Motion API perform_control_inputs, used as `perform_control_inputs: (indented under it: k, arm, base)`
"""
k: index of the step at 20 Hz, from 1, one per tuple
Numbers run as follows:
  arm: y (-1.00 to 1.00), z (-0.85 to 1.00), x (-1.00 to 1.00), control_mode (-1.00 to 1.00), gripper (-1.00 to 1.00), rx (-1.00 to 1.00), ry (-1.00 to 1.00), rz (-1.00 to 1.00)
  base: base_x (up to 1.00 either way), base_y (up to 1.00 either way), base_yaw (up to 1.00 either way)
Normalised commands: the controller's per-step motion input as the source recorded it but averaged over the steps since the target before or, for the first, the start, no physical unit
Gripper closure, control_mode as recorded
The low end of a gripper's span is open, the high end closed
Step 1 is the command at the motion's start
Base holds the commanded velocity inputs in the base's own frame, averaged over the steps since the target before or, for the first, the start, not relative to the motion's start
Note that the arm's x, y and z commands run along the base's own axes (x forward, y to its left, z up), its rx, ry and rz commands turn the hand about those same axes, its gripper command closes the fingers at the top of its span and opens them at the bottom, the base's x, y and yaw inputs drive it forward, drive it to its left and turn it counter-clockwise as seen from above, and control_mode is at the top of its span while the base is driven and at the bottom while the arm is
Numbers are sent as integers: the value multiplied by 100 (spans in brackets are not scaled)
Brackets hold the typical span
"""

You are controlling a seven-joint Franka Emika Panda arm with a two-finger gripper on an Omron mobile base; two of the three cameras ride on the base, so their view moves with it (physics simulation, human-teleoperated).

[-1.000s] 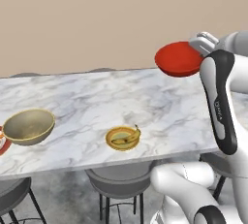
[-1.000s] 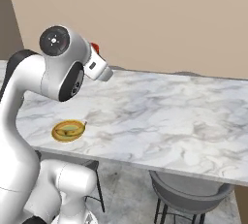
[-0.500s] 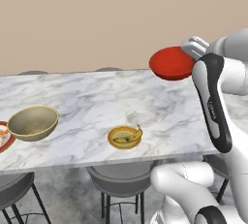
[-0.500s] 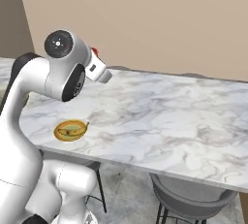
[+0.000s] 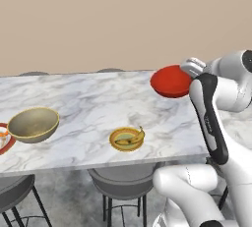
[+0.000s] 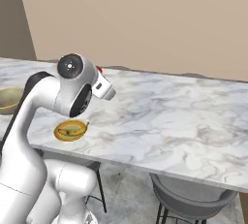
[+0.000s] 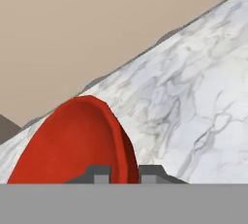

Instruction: Take the smaller bowl and place it next to the appetizer plate on the dining counter , and place the larger bowl next to the plate with cooked food.

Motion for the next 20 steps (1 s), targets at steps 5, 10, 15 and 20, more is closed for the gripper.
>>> perform_control_inputs:
  k: [5, 10, 15, 20]
  arm:
    - [-6, -49, 0, -100, 100, 8, 17, 0]
    - [-32, -33, 0, -100, 100, 23, 18, 0]
    - [-39, -32, 0, -100, 100, 37, 1, 0]
    - [-13, -20, 0, -100, 100, 18, 0, 0]
  base:
    - [0, 0, 0]
    - [0, 0, 0]
    - [0, 0, 0]
    - [0, 0, 0]
